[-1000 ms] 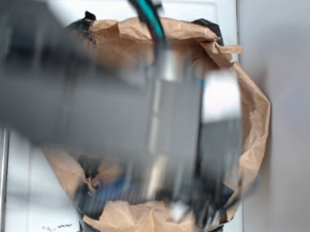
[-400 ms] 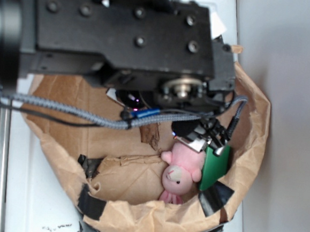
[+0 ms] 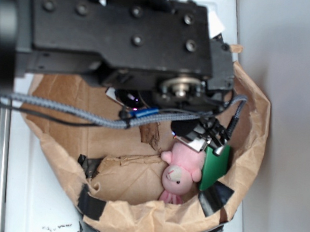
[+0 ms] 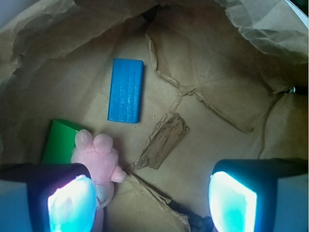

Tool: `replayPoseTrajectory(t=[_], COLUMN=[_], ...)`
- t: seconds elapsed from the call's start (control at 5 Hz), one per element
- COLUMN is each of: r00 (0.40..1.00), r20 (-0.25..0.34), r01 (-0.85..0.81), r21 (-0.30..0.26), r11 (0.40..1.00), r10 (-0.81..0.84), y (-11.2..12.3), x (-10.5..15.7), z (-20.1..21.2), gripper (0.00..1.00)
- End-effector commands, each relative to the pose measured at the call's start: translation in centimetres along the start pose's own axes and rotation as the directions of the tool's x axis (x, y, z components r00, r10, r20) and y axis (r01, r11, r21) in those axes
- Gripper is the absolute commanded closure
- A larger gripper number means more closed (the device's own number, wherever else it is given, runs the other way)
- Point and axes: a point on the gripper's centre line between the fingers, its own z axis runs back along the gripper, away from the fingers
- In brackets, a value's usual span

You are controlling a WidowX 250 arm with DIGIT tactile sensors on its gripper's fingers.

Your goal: Grab the wood chip.

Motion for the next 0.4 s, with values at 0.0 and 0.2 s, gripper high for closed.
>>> replayPoseTrajectory(t=[0.0, 0.2], r00=[0.991, 0.991], r20=[0.031, 0.061], r01=[-0.123, -0.111], r21=[-0.142, -0.146], r11=[0.982, 0.983], r10=[0.129, 0.121], y=[0.9, 1.1], x=[0.9, 0.5], z=[-2.9, -4.8], gripper=[0.0, 0.0])
